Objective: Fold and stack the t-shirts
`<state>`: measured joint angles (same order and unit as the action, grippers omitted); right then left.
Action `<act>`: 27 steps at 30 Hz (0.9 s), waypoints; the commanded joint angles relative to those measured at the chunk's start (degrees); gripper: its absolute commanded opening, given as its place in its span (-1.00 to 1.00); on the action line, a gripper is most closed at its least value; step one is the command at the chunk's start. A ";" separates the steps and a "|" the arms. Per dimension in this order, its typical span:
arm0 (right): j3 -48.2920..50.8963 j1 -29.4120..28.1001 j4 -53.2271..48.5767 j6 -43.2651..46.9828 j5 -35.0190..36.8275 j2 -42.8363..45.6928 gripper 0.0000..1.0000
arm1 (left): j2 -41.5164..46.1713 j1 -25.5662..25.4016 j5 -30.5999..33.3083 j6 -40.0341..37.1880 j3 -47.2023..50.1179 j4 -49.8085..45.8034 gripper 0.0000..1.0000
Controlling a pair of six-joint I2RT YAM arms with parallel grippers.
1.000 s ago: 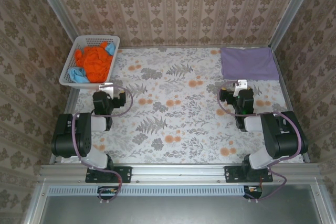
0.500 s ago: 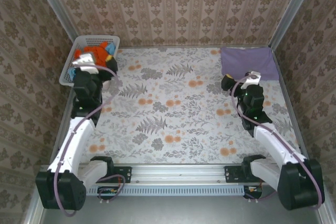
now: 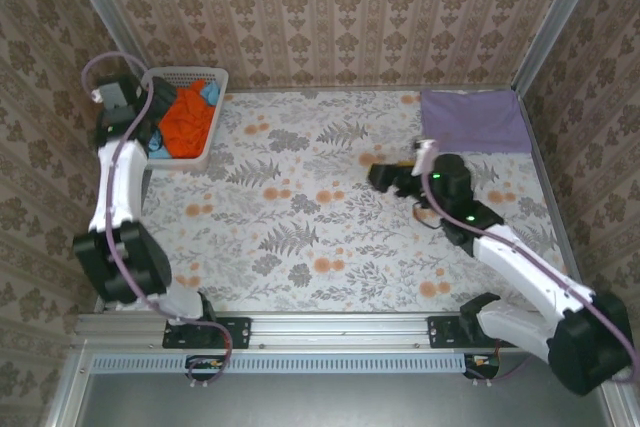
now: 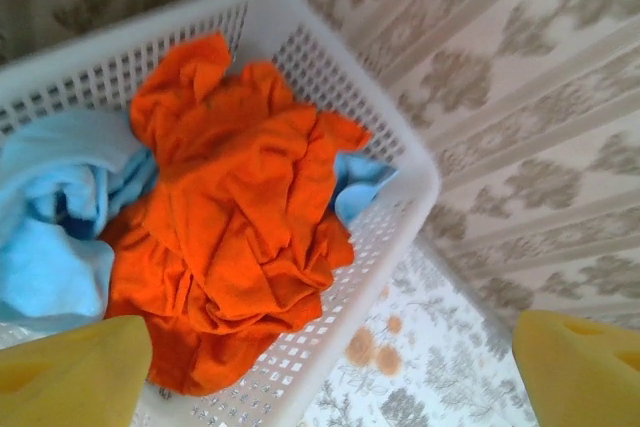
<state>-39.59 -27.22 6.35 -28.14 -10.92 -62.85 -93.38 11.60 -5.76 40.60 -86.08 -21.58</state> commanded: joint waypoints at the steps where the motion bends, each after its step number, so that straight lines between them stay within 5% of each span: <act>1: -3.23 -5.25 -10.46 5.72 2.83 -6.62 0.91 | -9.73 -0.12 -4.45 -4.73 -10.30 -15.13 0.76; 15: -4.79 -12.89 -5.85 7.94 5.12 -16.42 0.86 | -43.72 -2.97 7.75 -17.42 -51.34 -34.04 0.42; 20: -3.96 -13.65 -3.70 8.04 4.86 -16.43 0.86 | -47.62 -3.42 10.83 -19.06 -53.68 -32.67 0.38; 27: -3.39 -13.91 -2.21 8.14 4.80 -16.43 0.87 | -49.30 -3.42 12.28 -19.75 -55.62 -32.20 -0.09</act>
<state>-42.78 -40.69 2.61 -20.93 -7.03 -78.87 -142.17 8.01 4.64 22.00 -139.85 -52.82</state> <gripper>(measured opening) 0.932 0.512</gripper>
